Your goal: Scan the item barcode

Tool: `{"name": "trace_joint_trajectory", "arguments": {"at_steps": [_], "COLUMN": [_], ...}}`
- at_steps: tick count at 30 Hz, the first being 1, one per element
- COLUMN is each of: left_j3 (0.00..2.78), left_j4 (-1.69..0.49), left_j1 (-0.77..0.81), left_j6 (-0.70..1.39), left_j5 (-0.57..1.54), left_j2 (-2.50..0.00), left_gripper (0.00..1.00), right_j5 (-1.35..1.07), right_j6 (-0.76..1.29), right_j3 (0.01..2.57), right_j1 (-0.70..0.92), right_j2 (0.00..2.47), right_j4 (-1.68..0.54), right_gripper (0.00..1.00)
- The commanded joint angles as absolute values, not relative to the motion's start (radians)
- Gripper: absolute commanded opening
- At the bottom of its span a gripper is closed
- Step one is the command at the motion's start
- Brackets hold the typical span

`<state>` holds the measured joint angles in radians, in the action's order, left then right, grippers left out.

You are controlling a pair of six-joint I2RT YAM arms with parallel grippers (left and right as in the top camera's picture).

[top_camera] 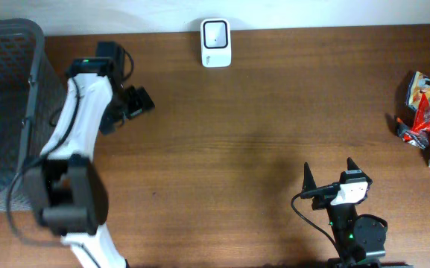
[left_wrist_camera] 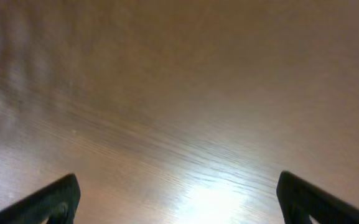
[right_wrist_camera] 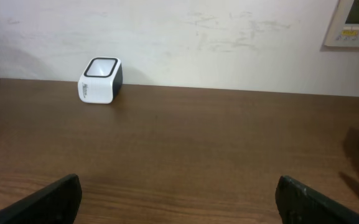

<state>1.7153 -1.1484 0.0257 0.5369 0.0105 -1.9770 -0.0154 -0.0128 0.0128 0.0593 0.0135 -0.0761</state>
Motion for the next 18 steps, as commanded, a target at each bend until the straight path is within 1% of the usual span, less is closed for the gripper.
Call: {"name": "trace_joint_trajectory", "arguments": {"at_steps": [1,4,7,11,13,15,18], "left_j3": [1.535,1.342,1.115,0.876,0.764,0.667,0.561], "left_j4": [-0.983,-0.797,-0.564,-0.351,-0.303,-0.306,-0.339], "left_j1": [0.038,0.067,0.118,0.167,0.170,0.163,0.156], "left_j6": [0.455,0.388,0.266,0.118,0.046,-0.020,-0.028], "left_j5": [-0.004,0.006,0.060,0.075,0.074,0.056,0.026], "left_j2": [-1.716,-1.561,-1.368,-1.112,-0.964,-0.823,-0.646], "left_gripper": [0.99,0.99,0.99,0.99,0.99,0.99,0.99], "right_j5": [-0.010,-0.010,-0.010,-0.010,-0.010,-0.010,-0.010], "right_j6": [-0.019,-0.019,-0.019,-0.019,-0.019,-0.019,-0.019], "right_j3": [0.006,0.006,0.006,0.006,0.006,0.006,0.006], "right_j1": [0.052,0.052,0.052,0.052,0.052,0.052,0.052], "right_j2": [0.004,0.003,0.004,0.004,0.004,0.004,0.004], "right_j4": [-0.080,-0.080,-0.080,-0.080,-0.080,-0.080,-0.080], "right_gripper": [0.98,0.98,0.98,0.98,0.98,0.98,0.98]}}
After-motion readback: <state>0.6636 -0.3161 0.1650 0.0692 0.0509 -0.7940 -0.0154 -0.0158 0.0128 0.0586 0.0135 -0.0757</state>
